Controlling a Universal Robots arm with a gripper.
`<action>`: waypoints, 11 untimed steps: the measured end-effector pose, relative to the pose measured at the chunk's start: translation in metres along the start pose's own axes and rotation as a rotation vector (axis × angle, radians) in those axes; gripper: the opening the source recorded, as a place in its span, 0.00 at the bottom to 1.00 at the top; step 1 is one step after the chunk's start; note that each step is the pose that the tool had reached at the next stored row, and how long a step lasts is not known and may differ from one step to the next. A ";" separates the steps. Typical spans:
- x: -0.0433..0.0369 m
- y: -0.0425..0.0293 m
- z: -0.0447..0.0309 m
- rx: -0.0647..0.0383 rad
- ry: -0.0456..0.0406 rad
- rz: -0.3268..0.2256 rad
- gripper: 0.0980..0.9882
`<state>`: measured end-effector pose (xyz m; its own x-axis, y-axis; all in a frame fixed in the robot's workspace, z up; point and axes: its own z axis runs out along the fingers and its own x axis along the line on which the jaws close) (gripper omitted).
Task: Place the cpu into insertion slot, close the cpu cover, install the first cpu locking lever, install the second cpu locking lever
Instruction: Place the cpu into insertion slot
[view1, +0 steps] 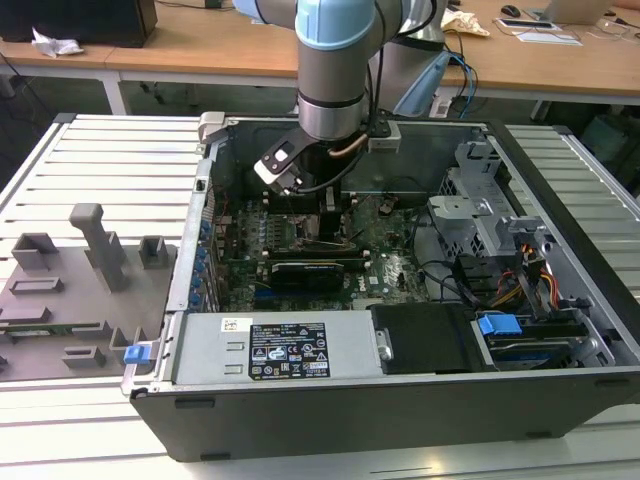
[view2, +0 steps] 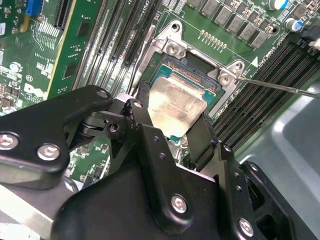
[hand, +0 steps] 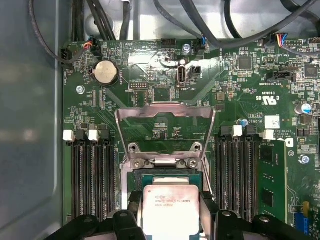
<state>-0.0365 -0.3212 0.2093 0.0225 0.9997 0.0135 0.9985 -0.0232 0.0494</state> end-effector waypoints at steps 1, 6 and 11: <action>0.0000 0.0000 0.0005 0.000 -0.0001 0.000 0.50; -0.0001 -0.0012 0.0029 0.000 0.0012 -0.026 0.50; 0.0003 -0.0012 0.0054 0.001 0.0014 -0.029 0.50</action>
<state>-0.0374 -0.3207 0.2038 -0.0070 0.9999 0.0134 0.9988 0.0063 0.0492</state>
